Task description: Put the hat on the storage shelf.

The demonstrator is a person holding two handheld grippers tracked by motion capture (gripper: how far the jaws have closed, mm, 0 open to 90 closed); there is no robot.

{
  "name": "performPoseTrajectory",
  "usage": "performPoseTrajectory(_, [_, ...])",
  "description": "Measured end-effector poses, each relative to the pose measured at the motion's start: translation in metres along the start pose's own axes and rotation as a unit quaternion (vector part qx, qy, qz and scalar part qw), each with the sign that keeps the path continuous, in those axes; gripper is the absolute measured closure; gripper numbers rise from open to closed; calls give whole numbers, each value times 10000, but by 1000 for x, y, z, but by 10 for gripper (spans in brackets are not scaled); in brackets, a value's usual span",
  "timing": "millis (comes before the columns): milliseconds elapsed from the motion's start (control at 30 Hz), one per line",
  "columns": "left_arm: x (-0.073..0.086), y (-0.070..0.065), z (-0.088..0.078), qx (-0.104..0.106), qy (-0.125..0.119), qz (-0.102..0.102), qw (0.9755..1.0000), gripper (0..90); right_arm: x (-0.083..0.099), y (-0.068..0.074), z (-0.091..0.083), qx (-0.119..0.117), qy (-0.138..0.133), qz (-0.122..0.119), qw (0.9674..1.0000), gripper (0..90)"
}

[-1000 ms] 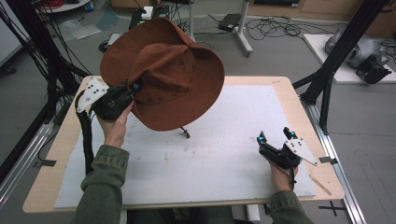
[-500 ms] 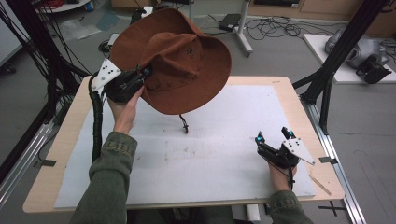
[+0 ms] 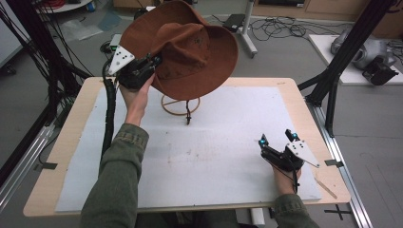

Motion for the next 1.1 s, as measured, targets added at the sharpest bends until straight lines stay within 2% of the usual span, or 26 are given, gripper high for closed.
performPoseTrajectory(200, [2,11,16,-173,115,-20,9998,879,1,-1,0,-5,5,12,10000,98])
performPoseTrajectory(300, [4,14,20,-165,106,-57,9998,878,1,-1,0,-12,15,20,10000,98])
performPoseTrajectory(400, [5,14,21,-143,111,-82,9998,878,2,0,1,-33,37,-1,10000,98])
performPoseTrajectory(567, [6,10,20,-49,184,30,9998,876,2,1,1,-46,32,-20,10000,98])
performPoseTrajectory(800, [8,10,19,-43,257,25,9997,871,2,2,0,-60,41,-19,10000,98])
performPoseTrajectory(1100, [29,15,15,-93,351,-139,9992,868,2,3,0,-95,31,-59,9999,98])
Point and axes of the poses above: each handheld gripper's, and its own axes: z roughly forward along the jaws, x roughly out of its underside, y roughly to its left, the point moved 5 cm from there along z, roughly forward along the jaws, and after that the axes turned 4 degrees about -x, right-handed, at the moved point
